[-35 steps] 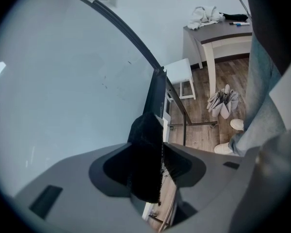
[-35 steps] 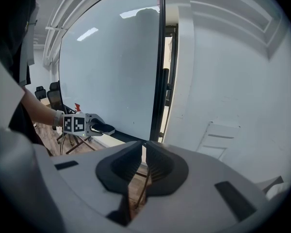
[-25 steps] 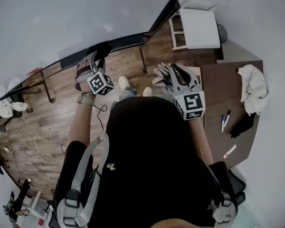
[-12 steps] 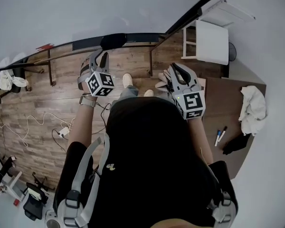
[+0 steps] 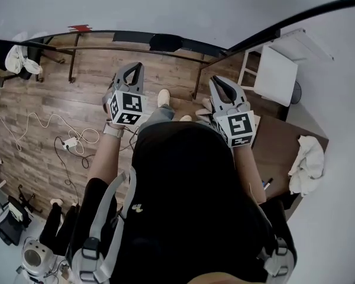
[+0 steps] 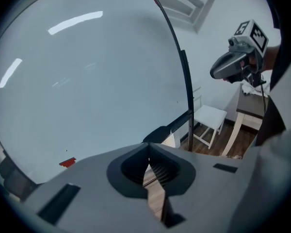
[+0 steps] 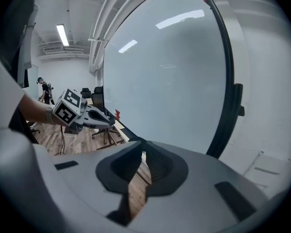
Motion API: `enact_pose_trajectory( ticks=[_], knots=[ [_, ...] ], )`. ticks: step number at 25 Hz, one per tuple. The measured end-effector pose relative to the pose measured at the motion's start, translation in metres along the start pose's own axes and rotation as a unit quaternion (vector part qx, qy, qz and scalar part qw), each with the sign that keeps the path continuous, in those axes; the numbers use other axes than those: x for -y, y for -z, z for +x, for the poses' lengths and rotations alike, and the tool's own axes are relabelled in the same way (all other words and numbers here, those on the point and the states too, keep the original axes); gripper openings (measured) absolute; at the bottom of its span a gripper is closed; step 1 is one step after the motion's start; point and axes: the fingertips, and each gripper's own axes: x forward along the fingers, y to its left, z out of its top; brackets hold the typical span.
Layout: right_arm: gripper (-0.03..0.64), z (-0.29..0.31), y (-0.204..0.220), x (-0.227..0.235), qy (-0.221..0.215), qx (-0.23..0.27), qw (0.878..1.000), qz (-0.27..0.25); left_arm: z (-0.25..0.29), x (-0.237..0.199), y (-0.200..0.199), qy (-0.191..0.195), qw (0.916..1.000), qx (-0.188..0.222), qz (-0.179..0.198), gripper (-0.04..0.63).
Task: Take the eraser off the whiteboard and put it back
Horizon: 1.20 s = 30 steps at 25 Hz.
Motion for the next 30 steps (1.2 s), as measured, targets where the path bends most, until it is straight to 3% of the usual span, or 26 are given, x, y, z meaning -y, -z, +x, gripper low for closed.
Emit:
enact_pose_trajectory(
  ticks=[9,20,30],
  knots=[
    [0.035,0.010,-0.038,-0.041,-0.074,0.030,0.996,-0.040,-0.058,-0.008,-0.017,-0.033,0.9952,0.039,-0.083,0.008],
    [0.035,0.017,-0.080,-0.086,-0.141,0.068,0.986,-0.062,-0.124,-0.016,-0.042,-0.048,0.9806,0.108,-0.157,0.008],
    [0.035,0.012,-0.103,-0.103,-0.171,0.097,0.978,-0.066,-0.140,-0.028,-0.051,-0.055,0.9727,0.141,-0.176,0.008]
  ],
)
